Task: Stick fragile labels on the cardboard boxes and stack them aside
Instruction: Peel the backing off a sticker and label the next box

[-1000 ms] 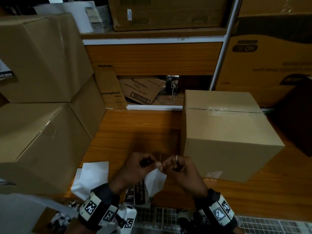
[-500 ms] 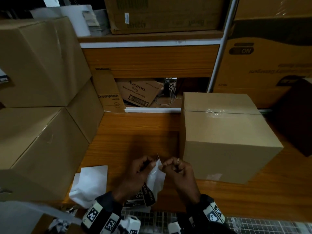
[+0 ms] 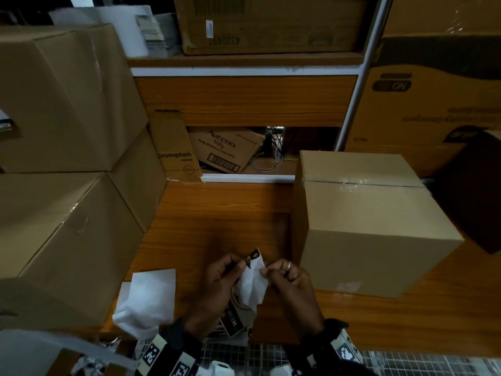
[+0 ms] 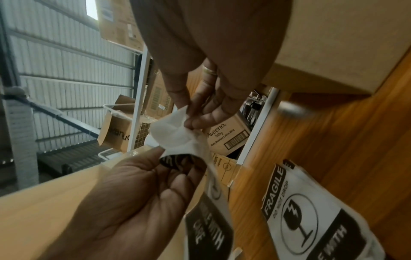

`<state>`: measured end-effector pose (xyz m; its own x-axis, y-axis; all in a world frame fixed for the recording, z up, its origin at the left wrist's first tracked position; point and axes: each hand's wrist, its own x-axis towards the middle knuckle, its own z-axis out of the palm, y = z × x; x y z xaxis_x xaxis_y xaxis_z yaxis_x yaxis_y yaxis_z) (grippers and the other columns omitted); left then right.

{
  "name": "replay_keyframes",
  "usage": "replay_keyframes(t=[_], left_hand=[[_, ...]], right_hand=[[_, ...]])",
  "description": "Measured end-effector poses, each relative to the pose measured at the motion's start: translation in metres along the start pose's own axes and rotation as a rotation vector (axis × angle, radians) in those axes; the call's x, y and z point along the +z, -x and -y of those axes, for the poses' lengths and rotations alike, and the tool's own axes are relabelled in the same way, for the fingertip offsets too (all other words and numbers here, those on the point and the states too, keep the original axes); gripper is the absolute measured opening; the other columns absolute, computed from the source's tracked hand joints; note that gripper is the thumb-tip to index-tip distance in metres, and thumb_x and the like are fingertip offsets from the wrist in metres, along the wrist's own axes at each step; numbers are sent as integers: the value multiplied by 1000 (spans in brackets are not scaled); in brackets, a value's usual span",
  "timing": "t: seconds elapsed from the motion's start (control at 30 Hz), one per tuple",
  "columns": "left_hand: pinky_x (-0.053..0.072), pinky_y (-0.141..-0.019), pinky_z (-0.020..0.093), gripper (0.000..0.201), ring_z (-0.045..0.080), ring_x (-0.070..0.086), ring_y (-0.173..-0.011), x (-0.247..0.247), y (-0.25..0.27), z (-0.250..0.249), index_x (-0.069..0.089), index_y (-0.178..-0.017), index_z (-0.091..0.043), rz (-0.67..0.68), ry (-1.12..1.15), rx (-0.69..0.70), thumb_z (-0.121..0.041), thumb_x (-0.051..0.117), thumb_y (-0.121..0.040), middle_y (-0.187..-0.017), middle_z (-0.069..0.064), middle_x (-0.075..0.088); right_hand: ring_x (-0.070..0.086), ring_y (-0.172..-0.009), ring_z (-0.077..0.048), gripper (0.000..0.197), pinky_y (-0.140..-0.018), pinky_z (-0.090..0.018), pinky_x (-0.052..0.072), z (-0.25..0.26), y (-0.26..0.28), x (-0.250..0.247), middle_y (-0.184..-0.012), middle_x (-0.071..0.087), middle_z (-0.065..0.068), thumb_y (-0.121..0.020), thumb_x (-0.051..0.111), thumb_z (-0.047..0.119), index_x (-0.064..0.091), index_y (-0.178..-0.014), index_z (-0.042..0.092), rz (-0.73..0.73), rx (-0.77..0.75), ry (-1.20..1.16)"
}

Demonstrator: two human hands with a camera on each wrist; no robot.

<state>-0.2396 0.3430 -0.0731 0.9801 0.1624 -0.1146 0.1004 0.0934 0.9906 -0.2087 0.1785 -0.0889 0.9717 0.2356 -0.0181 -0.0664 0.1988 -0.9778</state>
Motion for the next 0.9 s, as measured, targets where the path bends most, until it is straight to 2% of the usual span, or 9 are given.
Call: replay_keyframes(t=[0.2, 0.27, 0.33, 0.43, 0.6, 0.67, 0.73, 0.8, 0.9], left_hand=[[51, -94, 60, 25, 46, 64, -107, -11, 3, -6, 76, -95, -14, 28, 12, -13, -35, 64, -93, -107, 21, 72], [54, -88, 40, 23, 32, 65, -98, -17, 4, -6, 73, -89, -16, 54, 6, 10, -36, 64, -94, -100, 15, 69], [48, -77, 14, 18, 6, 62, -84, -19, 7, -12, 65, -81, -20, 72, 2, 33, -29, 57, -94, -87, 1, 63], [46, -74, 6, 28, -16, 60, -75, -26, 6, -12, 66, -79, -31, 71, -60, 66, -27, 54, -104, -75, -24, 68], [47, -85, 9, 28, -10, 65, -98, -39, -2, 0, 75, -91, -37, 43, -137, 153, -44, 49, -94, -97, -24, 74], [44, -78, 3, 20, -19, 62, -90, -39, 3, -2, 66, -93, -38, 19, -194, 158, -41, 48, -102, -91, -25, 74], [43, -71, 3, 36, -17, 61, -76, -39, 6, -6, 60, -85, -34, -21, -242, 134, -57, 39, -103, -80, -13, 68], [46, -72, 11, 68, -6, 65, -79, -46, 0, -2, 66, -88, -31, -5, -323, 189, -83, 22, -88, -86, -9, 69], [54, -68, 29, 49, 10, 71, -83, -52, -7, -4, 72, -92, -25, 7, -368, 339, -63, 40, -94, -88, -7, 74]], right_hand=[[70, -79, -15, 10, -74, -22, 54, 8, 0, 9, -79, 74, -9, -90, 70, -4, 71, -81, -6, 17, -39, 122], [69, -76, -14, 10, -72, -21, 54, 12, -1, 15, -77, 74, -7, -90, 71, -4, 72, -80, -3, 15, -47, 146], [63, -68, -9, 14, -67, -19, 50, 15, -1, 20, -67, 68, 1, -89, 71, -3, 70, -76, 0, 14, -63, 178], [54, -61, -6, 17, -61, -19, 44, 18, -3, 27, -60, 58, 8, -90, 72, 0, 67, -74, 3, 14, -90, 218], [49, -60, -15, 20, -60, -27, 42, 17, -4, 36, -60, 56, 3, -90, 71, -1, 65, -73, 7, 24, -103, 182], [50, -59, -12, 22, -59, -26, 42, 17, -3, 40, -59, 57, 6, -90, 71, -2, 66, -72, 10, 22, -102, 163], [51, -58, -9, 24, -59, -23, 43, 15, -4, 42, -59, 57, 6, -90, 71, -3, 64, -71, 10, 18, -112, 163], [52, -59, -7, 27, -60, -22, 43, 12, -4, 43, -60, 57, 6, -90, 70, -4, 63, -69, 10, 7, -114, 181], [52, -57, -2, 30, -60, -19, 43, 7, -3, 40, -58, 57, 11, -90, 69, -6, 60, -66, 11, -6, -97, 180]])
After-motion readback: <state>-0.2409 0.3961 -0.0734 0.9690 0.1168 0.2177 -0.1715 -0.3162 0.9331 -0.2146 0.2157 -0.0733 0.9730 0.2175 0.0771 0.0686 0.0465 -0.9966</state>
